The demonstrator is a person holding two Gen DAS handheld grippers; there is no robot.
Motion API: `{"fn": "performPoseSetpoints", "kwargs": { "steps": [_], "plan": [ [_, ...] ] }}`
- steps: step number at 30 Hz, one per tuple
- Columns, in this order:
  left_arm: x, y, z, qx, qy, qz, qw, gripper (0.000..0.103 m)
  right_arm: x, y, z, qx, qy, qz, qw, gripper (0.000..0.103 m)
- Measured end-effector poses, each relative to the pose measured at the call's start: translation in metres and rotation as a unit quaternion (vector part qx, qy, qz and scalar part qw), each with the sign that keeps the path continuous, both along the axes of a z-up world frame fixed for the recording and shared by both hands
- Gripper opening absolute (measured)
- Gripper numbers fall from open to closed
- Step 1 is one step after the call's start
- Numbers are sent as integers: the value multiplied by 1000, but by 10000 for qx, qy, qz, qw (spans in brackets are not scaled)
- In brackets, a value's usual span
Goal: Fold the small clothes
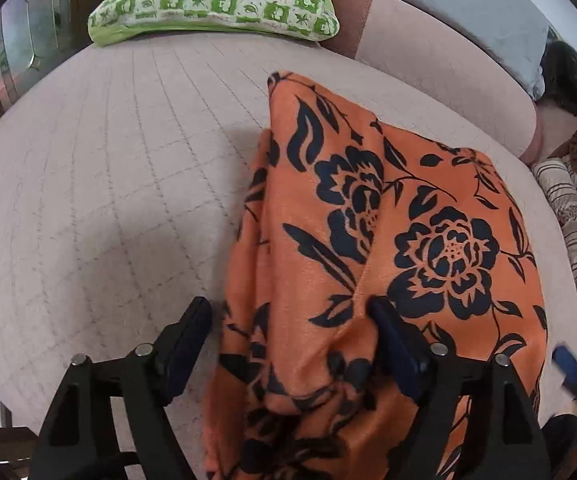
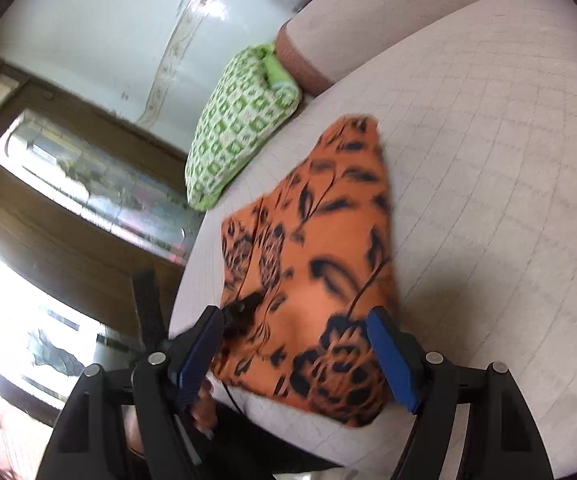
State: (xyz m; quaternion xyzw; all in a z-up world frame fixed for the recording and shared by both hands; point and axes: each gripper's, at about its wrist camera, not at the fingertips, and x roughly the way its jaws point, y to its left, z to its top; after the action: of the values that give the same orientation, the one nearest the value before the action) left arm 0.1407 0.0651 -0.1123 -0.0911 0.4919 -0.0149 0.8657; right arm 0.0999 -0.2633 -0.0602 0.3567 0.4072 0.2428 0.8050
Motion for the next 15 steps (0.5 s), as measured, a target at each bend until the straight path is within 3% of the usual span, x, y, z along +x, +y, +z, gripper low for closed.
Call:
{"fn": "performPoseSetpoints", "kwargs": {
  "steps": [3,7,9,11,12,13,15],
  "plan": [
    [-2,-6,2,314,-171,-126,9993,87,30,-16,-10,-51,251,-170,9995,77],
    [-3,3,2,85,-107,-79,9999,88,81,-10,-50,519,1118,97,9923,77],
    [-9,3,16,225,-159,-10,9996,85,88,4,-58,612,1279,358,9892,66],
    [-20,1,45,276,-562,-74,9980,84,83,17,-51,51,1096,435,9930,47],
    [-27,-6,65,313,-1066,-256,9935,85,80,19,-49,-33,1045,411,9937,43],
    [-29,-14,74,493,-1322,-396,9892,86,78,17,-48,-9,1055,334,9939,41],
    [-19,-27,67,1155,-1279,-486,9838,86,78,20,-50,-158,1067,322,9936,40]
  ]
}}
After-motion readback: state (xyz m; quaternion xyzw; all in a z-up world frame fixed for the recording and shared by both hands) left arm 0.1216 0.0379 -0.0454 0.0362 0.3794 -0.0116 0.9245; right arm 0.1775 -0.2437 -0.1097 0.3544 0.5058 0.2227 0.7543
